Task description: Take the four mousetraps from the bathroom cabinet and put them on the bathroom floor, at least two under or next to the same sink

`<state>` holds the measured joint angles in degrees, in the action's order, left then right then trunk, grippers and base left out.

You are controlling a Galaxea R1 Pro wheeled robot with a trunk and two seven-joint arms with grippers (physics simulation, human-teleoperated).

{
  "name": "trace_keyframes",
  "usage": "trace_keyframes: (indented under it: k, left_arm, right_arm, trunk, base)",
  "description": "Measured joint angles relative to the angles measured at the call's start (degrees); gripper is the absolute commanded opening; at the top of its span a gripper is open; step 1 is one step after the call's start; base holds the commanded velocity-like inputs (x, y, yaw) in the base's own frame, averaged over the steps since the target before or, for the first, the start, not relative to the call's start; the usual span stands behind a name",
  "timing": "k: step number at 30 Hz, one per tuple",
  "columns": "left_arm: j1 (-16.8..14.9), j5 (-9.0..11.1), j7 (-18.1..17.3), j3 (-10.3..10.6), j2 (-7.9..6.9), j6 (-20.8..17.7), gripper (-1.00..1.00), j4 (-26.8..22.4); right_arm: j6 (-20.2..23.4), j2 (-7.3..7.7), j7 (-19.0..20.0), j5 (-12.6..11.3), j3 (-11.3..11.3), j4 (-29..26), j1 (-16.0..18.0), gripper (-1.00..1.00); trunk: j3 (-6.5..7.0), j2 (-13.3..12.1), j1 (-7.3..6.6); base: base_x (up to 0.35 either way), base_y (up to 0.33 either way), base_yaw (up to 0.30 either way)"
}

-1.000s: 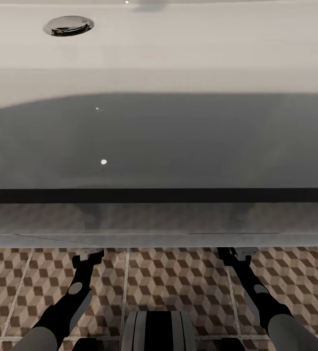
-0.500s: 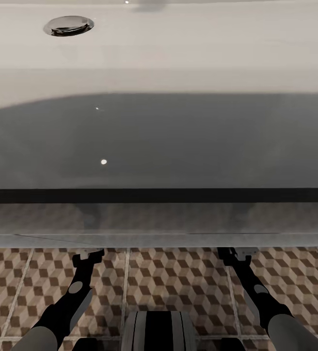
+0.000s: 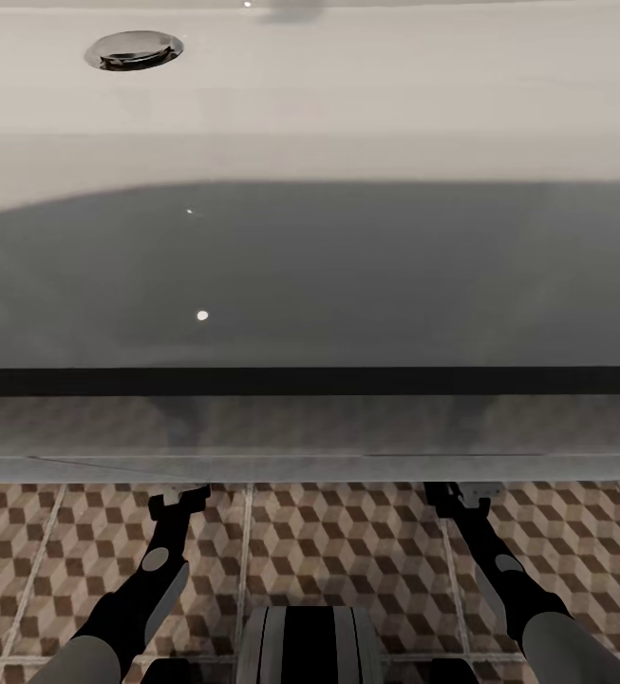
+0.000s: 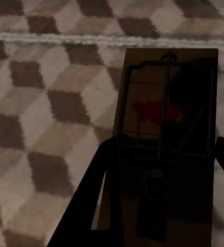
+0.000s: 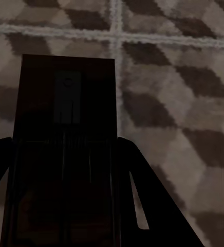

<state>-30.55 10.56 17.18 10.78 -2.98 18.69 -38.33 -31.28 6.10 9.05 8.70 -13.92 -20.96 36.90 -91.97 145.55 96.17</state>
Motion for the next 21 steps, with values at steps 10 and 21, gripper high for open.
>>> trace_keyframes:
  k: [10,21]
  left_arm:
    - [0.0,-0.2,0.5,-0.2,0.05,-0.1,-1.00,0.2]
    - [0.0,-0.2,0.5,-0.1,0.00,0.0,-1.00,2.0]
  right_arm:
    - [0.0,0.00,-0.3,0.0,0.0,0.0,0.0,-1.00]
    - [0.0,0.00,-0.3,0.0,0.0,0.0,0.0,-1.00]
  trunk:
    - [0.00,0.0,0.00]
    - [0.00,0.0,0.00]
  base:
    - [0.000,0.000,0.000]
    - [0.000,0.000,0.000]
